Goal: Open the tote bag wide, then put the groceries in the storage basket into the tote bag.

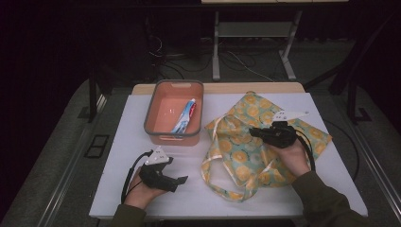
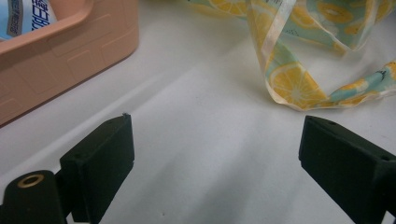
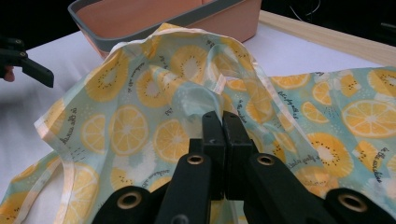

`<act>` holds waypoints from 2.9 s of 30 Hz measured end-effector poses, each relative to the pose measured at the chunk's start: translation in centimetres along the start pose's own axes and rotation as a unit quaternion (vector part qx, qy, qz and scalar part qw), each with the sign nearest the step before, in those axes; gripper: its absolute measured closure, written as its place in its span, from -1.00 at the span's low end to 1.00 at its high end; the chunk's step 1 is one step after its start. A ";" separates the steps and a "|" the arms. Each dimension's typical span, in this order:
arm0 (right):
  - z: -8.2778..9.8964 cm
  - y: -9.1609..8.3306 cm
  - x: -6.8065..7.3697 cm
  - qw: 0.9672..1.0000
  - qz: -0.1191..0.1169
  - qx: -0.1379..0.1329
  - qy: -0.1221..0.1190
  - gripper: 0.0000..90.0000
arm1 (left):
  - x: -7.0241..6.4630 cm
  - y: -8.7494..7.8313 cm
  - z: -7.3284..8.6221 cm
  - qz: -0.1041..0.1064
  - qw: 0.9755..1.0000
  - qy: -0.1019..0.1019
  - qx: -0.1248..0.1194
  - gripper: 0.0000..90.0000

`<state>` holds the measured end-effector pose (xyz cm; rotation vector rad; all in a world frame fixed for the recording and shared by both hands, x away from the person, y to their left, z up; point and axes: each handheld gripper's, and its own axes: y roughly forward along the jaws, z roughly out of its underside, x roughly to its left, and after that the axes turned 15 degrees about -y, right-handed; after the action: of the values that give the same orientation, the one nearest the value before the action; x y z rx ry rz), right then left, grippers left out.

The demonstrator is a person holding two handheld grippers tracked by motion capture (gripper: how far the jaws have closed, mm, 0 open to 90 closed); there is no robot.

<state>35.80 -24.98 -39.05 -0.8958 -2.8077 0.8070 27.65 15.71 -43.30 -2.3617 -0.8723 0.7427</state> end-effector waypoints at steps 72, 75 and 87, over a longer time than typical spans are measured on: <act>0.2 -0.3 0.0 1.000 -0.016 -0.004 -0.003 0.98 | 10.1 9.8 -17.3 -0.128 0.989 -0.053 0.054 -0.48; 0.2 -0.2 0.1 1.000 -0.016 -0.003 -0.004 0.98 | 10.3 10.0 -17.2 -0.137 0.987 -0.060 0.065 -0.51; 0.3 -0.2 0.2 1.000 -0.016 -0.006 -0.008 0.98 | 10.7 11.1 -16.9 -0.150 0.979 -0.083 0.107 -0.40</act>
<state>35.45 -25.15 -39.16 -0.8465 -2.8361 0.7991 50.03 11.31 -41.33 -1.9453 -1.1266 0.8675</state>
